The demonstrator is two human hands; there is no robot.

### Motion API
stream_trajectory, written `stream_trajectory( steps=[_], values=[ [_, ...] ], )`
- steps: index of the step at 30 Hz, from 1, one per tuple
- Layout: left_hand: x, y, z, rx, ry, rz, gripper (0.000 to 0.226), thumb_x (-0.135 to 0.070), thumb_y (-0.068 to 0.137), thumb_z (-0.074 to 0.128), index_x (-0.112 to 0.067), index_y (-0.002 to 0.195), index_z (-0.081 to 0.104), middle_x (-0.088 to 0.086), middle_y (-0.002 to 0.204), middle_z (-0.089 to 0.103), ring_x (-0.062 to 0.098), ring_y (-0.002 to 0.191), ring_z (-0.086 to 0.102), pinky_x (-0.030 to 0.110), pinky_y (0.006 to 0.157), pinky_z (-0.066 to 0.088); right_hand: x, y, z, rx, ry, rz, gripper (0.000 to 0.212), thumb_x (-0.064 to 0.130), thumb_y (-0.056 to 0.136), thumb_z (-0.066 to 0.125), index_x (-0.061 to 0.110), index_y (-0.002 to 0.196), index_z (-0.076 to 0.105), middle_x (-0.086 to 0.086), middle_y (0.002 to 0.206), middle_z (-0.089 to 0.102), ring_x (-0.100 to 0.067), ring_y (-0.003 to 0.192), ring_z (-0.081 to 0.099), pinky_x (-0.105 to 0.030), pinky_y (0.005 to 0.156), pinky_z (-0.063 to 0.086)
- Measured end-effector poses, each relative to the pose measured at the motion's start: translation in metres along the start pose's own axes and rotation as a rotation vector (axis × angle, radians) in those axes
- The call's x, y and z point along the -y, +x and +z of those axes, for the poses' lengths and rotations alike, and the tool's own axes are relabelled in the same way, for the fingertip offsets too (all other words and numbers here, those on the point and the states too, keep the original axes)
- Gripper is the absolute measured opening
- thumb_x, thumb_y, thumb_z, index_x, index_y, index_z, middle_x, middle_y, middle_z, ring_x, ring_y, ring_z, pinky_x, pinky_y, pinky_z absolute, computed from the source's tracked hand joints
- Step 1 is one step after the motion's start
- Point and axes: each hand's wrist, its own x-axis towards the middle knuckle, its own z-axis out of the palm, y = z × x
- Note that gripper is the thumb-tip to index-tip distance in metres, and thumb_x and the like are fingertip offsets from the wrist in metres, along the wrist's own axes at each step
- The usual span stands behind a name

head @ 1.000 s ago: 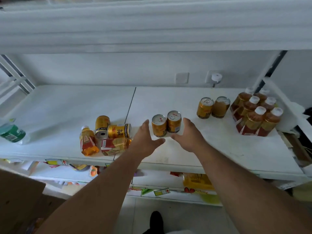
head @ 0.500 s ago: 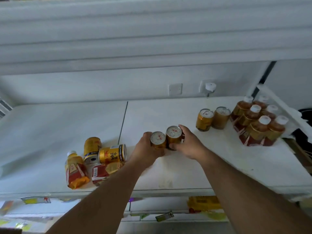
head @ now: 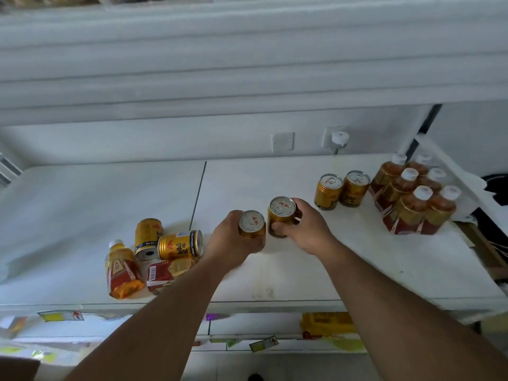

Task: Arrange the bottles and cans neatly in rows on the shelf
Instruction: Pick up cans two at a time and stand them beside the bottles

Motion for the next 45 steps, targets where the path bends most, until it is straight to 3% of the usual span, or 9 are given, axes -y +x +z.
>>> stream_trajectory(
  steps=[9, 12, 16, 22, 29, 33, 40, 43, 45],
  values=[
    [-0.035, -0.060, -0.011, -0.023, -0.022, 0.053, 0.052, -0.025, 0.070, 0.086, -0.036, 0.105, 0.051, -0.021, 0.089, 0.060, -0.001, 0.082, 0.059, 0.015, 0.064, 0.045, 0.026, -0.065, -0.040, -0.008, 0.007, -0.063, 0.057, 0.026, 0.075, 0.088, 0.036, 0.120, 0.055, 0.016, 0.113, 0.061, -0.009, 0.110, 0.057, -0.027, 0.093, 0.047],
    [-0.042, -0.079, -0.008, -0.033, -0.044, 0.062, 0.054, -0.025, 0.068, 0.088, -0.035, 0.107, 0.052, -0.022, 0.090, 0.060, -0.001, 0.085, 0.059, 0.012, 0.067, 0.045, 0.031, -0.092, -0.052, -0.014, -0.003, -0.068, 0.063, 0.026, 0.077, 0.086, 0.029, 0.132, 0.055, 0.014, 0.115, 0.059, -0.009, 0.109, 0.054, -0.026, 0.091, 0.043],
    [-0.047, -0.107, -0.009, 0.009, -0.039, 0.098, 0.054, -0.024, 0.070, 0.088, -0.035, 0.109, 0.052, -0.025, 0.089, 0.058, -0.013, 0.079, 0.054, 0.000, 0.057, 0.040, 0.030, -0.126, -0.063, -0.055, -0.008, -0.075, 0.067, 0.027, 0.077, 0.087, 0.026, 0.136, 0.055, 0.014, 0.114, 0.057, -0.009, 0.110, 0.052, -0.026, 0.091, 0.042],
    [-0.046, -0.143, -0.011, 0.049, -0.078, 0.135, 0.053, -0.026, 0.069, 0.087, -0.037, 0.109, 0.053, -0.024, 0.095, 0.060, -0.004, 0.090, 0.059, 0.011, 0.067, 0.041, 0.029, -0.177, -0.063, -0.144, 0.001, -0.067, 0.070, 0.032, 0.074, 0.088, 0.028, 0.136, 0.055, 0.012, 0.121, 0.061, -0.010, 0.114, 0.055, -0.029, 0.099, 0.046],
    [-0.029, -0.197, -0.014, 0.117, -0.099, 0.211, 0.050, -0.025, 0.071, 0.086, -0.034, 0.110, 0.055, -0.022, 0.094, 0.061, -0.009, 0.084, 0.058, 0.004, 0.062, 0.038, 0.034, -0.254, -0.054, -0.246, -0.013, -0.036, 0.068, 0.033, 0.076, 0.087, 0.027, 0.136, 0.056, 0.012, 0.120, 0.059, -0.008, 0.112, 0.053, -0.023, 0.091, 0.040],
    [-0.019, -0.227, -0.006, 0.143, -0.119, 0.206, 0.057, -0.027, 0.068, 0.088, -0.029, 0.117, 0.059, -0.013, 0.104, 0.066, 0.008, 0.094, 0.064, 0.016, 0.071, 0.044, 0.031, -0.295, -0.051, -0.262, -0.035, -0.017, 0.064, 0.032, 0.077, 0.087, 0.027, 0.134, 0.057, 0.014, 0.115, 0.058, -0.007, 0.108, 0.052, -0.020, 0.087, 0.038],
    [-0.031, -0.263, 0.012, 0.163, -0.139, 0.232, 0.059, -0.024, 0.069, 0.088, -0.027, 0.120, 0.059, -0.015, 0.102, 0.064, 0.008, 0.094, 0.063, 0.023, 0.078, 0.048, 0.015, -0.336, -0.067, -0.280, -0.041, 0.005, 0.061, 0.035, 0.074, 0.088, 0.030, 0.128, 0.061, 0.016, 0.113, 0.064, -0.006, 0.109, 0.059, -0.021, 0.086, 0.043],
    [-0.044, -0.271, 0.025, 0.169, -0.121, 0.234, 0.062, -0.025, 0.070, 0.087, -0.025, 0.124, 0.058, -0.014, 0.102, 0.064, 0.007, 0.093, 0.062, 0.020, 0.076, 0.046, 0.007, -0.344, -0.082, -0.287, -0.049, 0.003, 0.064, 0.041, 0.071, 0.088, 0.033, 0.129, 0.061, 0.016, 0.117, 0.067, -0.006, 0.110, 0.060, -0.028, 0.093, 0.049],
    [-0.055, -0.275, 0.035, 0.164, -0.112, 0.235, 0.062, -0.026, 0.071, 0.087, -0.024, 0.125, 0.057, -0.014, 0.102, 0.063, 0.004, 0.091, 0.060, 0.015, 0.071, 0.044, 0.002, -0.347, -0.096, -0.285, -0.037, -0.009, 0.063, 0.039, 0.072, 0.088, 0.031, 0.128, 0.062, 0.015, 0.117, 0.067, -0.005, 0.108, 0.060, -0.022, 0.088, 0.047]
  ],
)
